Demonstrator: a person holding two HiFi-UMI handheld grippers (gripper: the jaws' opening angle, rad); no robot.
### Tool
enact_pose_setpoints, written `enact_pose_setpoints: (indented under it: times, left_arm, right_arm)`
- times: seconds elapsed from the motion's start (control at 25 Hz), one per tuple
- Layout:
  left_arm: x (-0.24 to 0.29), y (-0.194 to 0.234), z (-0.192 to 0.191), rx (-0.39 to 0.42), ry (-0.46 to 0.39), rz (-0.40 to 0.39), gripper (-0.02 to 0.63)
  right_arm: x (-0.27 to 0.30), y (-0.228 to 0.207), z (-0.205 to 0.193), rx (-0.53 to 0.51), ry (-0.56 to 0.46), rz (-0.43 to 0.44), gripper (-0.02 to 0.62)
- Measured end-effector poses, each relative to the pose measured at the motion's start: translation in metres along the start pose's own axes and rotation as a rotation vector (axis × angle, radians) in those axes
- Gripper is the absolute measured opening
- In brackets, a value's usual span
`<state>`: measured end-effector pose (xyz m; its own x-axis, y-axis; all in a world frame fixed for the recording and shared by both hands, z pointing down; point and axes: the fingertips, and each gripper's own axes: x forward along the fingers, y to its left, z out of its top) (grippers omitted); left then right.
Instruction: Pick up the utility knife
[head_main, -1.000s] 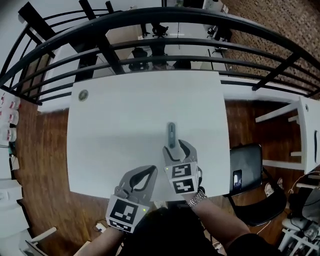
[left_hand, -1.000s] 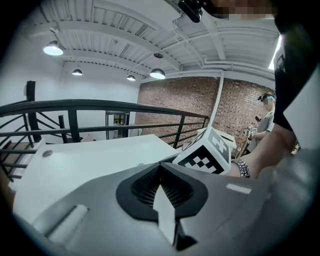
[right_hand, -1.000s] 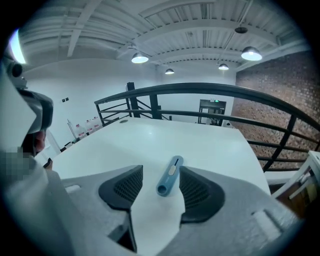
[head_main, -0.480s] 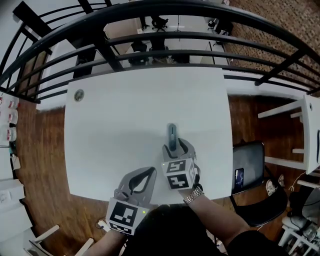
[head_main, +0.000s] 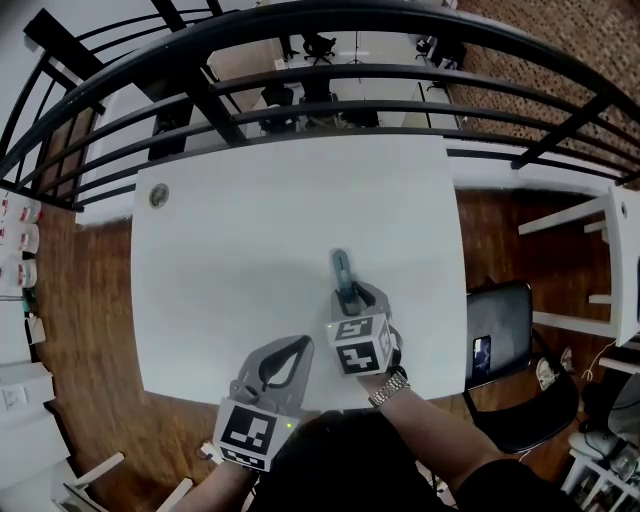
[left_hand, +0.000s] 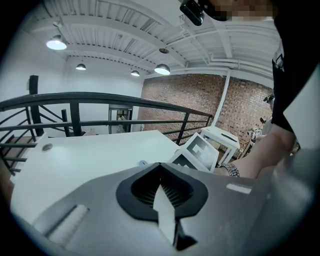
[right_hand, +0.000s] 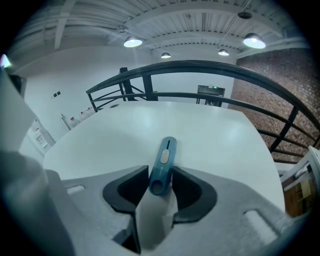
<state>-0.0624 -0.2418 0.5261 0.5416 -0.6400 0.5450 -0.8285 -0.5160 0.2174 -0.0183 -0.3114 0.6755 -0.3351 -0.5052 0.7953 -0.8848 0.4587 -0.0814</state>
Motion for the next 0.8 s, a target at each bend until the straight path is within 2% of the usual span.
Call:
enact_pose_setpoints:
  times: [0.2,0.8]
  left_arm:
    - [-0.002,-0.001,0.001,0.005,-0.006,0.007,0.017]
    - [-0.008,-0.007,0.023,0.032,-0.046,0.036,0.017]
  right_arm:
    - [-0.005,-0.005,0.003,0.009,-0.005,0.003,0.121]
    - [-0.029,-0.008,0.017,-0.014,-0.051,0.051,0.118]
